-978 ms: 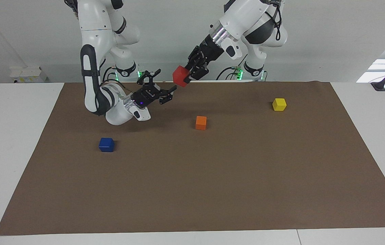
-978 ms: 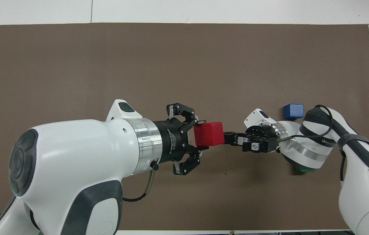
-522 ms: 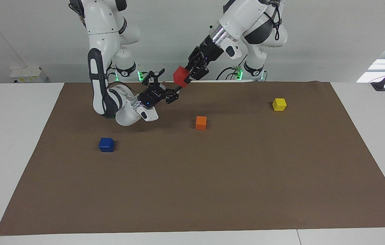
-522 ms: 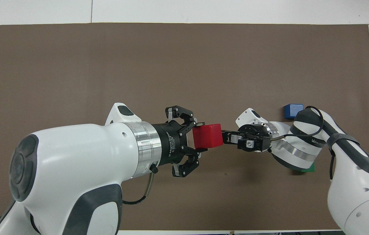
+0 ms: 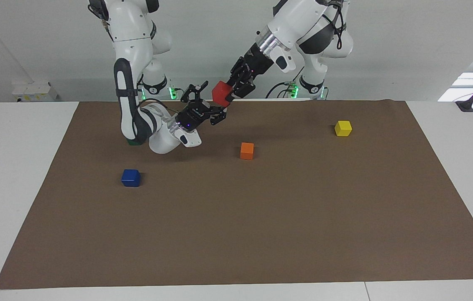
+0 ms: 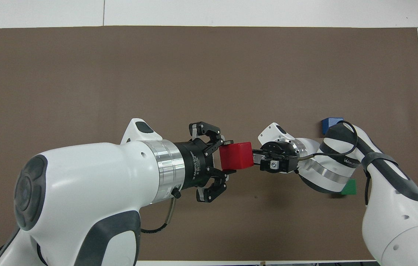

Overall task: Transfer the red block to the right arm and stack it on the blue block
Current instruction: 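Grasp the red cube with the right gripper while the left gripper opens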

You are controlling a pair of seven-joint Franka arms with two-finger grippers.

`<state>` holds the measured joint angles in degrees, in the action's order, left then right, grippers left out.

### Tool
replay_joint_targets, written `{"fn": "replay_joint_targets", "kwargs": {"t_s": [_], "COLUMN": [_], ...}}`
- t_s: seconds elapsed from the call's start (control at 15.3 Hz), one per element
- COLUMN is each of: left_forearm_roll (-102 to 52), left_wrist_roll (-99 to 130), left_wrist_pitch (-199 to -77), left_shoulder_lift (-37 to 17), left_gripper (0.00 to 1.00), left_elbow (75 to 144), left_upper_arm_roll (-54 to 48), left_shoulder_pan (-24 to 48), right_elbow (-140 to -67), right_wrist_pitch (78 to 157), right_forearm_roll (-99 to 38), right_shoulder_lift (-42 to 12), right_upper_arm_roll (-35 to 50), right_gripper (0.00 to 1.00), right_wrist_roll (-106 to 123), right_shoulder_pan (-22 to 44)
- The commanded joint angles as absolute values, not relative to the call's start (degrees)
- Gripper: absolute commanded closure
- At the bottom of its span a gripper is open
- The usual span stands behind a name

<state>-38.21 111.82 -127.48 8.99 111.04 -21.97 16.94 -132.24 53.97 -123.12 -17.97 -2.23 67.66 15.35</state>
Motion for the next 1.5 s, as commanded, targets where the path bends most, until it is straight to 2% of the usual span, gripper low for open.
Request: {"fn": "replay_joint_targets", "kwargs": {"t_s": [0.0,0.07,0.13,0.26,0.52,0.59,0.65,0.85,1.04,1.24,1.43], "left_forearm_roll": [-39.99,-40.08,-39.99,-39.99,-39.20,-39.20,-39.20,-38.85,-38.85,-38.76,-35.53], "left_wrist_roll": [111.88,111.88,111.88,111.88,111.62,111.62,111.71,106.03,101.96,97.40,82.59], "left_wrist_pitch": [-128.94,-129.02,-128.94,-128.94,-128.93,-129.11,-129.11,-128.07,-121.04,-118.84,-114.79], "left_shoulder_lift": [11.07,11.07,11.07,11.07,11.07,10.99,10.99,10.99,11.78,12.13,11.78], "left_gripper": [1.00,1.00,1.00,1.00,1.00,0.53,0.01,0.00,0.00,0.00,0.00], "left_elbow": [113.29,113.29,113.29,113.29,113.12,113.12,112.85,112.68,112.76,113.64,113.73], "left_upper_arm_roll": [-21.18,-21.18,-21.18,-21.18,-21.18,-21.18,-21.18,-20.66,-20.57,-20.48,-20.57], "left_shoulder_pan": [17.93,17.93,17.93,17.93,18.10,18.19,18.11,15.75,12.23,5.13,-3.14], "right_elbow": [-131.48,-131.48,-131.48,-131.48,-131.48,-131.48,-131.48,-131.40,-131.48,-131.75,-131.57], "right_wrist_pitch": [53.61,53.61,53.61,53.70,53.79,53.88,53.79,53.79,55.01,57.82,65.01], "right_forearm_roll": [-124.54,-124.63,-124.63,-124.63,-124.63,-124.63,-124.63,-124.63,-124.63,-122.79,-112.71], "right_shoulder_lift": [-18.72,-18.72,-18.72,-18.63,-18.46,-18.28,-18.11,-17.58,-15.39,-12.67,-8.20], "right_upper_arm_roll": [-1.93,-1.93,-1.93,-1.93,-2.02,-2.02,-1.93,-1.93,-2.02,-2.37,-2.46], "right_gripper": [0.27,0.45,0.81,1.00,1.00,1.00,1.00,1.00,1.00,1.00,1.00], "right_wrist_roll": [68.12,68.20,68.20,68.47,67.85,67.76,67.24,66.10,63.29,60.48,57.67], "right_shoulder_pan": [15.73,15.82,16.08,16.96,16.79,16.79,16.79,16.61,16.17,14.78,9.78]}}
